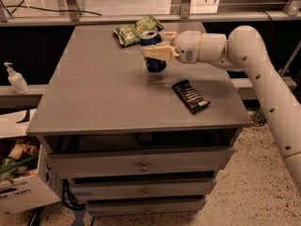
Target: Place pepsi can upright
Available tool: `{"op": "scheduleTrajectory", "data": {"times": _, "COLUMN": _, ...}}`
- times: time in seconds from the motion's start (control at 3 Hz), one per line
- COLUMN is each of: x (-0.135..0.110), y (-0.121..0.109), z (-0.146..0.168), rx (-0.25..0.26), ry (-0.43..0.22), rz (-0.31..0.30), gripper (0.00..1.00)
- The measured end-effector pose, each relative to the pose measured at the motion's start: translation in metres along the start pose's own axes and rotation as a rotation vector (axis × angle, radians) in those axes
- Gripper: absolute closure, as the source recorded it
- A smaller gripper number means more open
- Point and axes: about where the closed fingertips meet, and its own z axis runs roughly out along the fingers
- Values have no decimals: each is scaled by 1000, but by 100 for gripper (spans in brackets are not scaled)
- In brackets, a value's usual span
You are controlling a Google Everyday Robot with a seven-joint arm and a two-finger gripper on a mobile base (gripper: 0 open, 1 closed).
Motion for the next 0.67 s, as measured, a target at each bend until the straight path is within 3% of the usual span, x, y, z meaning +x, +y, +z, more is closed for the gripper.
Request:
{"op": "scheduleTrajectory", "data": {"times": 0.33, "x": -13, "y": -1, "z": 0, "rx": 2, "ry": 30, "rz": 36, "gripper": 100}}
{"op": "scheduleTrajectory", "data": {"times": 0.67, "x": -24, "y": -1, "z": -2, "rx": -2, "ry": 35, "rz": 58, "gripper": 82}}
